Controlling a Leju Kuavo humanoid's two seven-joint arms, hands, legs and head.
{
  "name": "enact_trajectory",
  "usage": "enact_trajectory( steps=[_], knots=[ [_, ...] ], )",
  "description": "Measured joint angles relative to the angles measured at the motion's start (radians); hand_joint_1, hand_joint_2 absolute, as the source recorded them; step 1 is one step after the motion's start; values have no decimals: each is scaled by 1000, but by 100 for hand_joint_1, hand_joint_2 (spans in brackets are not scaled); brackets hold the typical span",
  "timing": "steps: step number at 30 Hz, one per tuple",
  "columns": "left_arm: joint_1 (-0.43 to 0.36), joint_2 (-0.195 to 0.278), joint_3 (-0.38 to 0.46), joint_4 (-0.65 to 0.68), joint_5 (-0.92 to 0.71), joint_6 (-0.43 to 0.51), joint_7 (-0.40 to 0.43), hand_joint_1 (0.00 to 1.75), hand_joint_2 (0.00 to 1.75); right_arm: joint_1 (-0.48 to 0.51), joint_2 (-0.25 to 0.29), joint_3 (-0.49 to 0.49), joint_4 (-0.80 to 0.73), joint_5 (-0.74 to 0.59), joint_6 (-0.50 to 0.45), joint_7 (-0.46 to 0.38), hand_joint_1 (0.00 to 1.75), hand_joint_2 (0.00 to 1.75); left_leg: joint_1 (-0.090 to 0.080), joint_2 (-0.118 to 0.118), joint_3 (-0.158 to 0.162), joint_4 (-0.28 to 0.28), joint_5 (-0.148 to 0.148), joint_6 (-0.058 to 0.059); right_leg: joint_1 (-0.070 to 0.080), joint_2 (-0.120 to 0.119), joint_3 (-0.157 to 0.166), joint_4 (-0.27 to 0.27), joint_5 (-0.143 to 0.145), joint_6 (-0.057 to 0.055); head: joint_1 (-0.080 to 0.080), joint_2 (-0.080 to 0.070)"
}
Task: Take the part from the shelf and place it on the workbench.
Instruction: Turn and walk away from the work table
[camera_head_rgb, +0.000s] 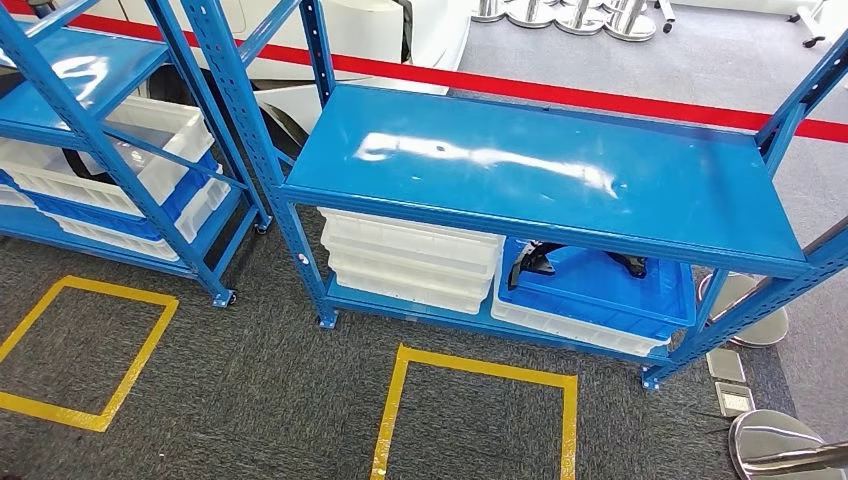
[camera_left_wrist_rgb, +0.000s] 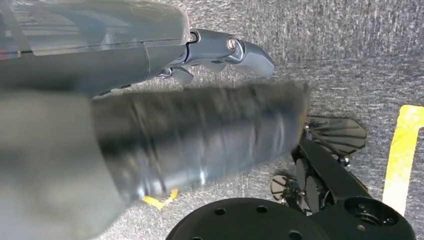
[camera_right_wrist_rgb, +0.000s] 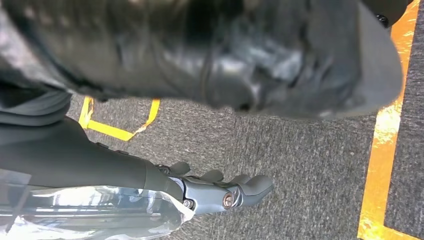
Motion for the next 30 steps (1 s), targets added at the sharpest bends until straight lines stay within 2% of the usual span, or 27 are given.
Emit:
enact_trajectory(
  steps=[4, 7, 9, 13, 16, 20, 28, 30],
  knots=[
    [-18, 14, 2, -1, 1, 0, -8, 0, 175, -15, -4, 1, 12, -14, -4, 3, 0, 175, 0, 0, -1, 0, 0, 0, 0, 0, 0, 0, 0, 0, 0, 0],
    [-62, 44, 5, 7, 16, -7, -36, 0, 175, -57, -9, 10, 37, -74, -22, 20, 0, 175, 0, 0, -1, 0, 2, 1, 0, 0, 1, 0, 1, 1, 0, 0],
    [-111, 76, 10, 29, 45, -20, -78, 0, 175, -103, -17, 31, 68, -154, -49, 47, 0, 175, -1, 0, -2, 0, 4, 2, -1, 0, -1, 0, 3, 2, 0, 0],
    [-184, 127, 18, 70, 130, -58, -206, 0, 175, -178, -31, 76, 125, -459, -146, 130, 0, 175, -3, -1, -1, -1, 6, 3, -2, -1, 0, 0, 4, 4, 1, 0],
    [-200, 136, 27, 86, 143, -61, -224, 0, 175, -196, -40, 97, 151, -503, -158, 140, 0, 175, -7, -3, -1, -3, 8, 6, -6, -3, 0, 1, 5, 5, 0, 0],
    [-212, 143, 29, 100, 148, -53, -233, 0, 0, -208, -44, 115, 170, -507, -167, 141, 0, 175, -9, -5, -1, -7, 9, 6, -9, -3, -2, 1, 4, 6, 0, 0],
    [-223, 144, 38, 114, 156, -45, -246, 0, 0, -222, -46, 133, 194, -525, -183, 118, 0, 175, -10, -5, -1, -8, 9, 6, -10, -4, -2, 1, 4, 6, 0, 0],
    [-225, 144, 40, 116, 156, -45, -246, 0, 0, -223, -46, 133, 197, -525, -183, 118, 0, 87, -11, -5, -1, -8, 9, 6, -10, -4, -2, 1, 4, 6, 0, 0]
  ],
)
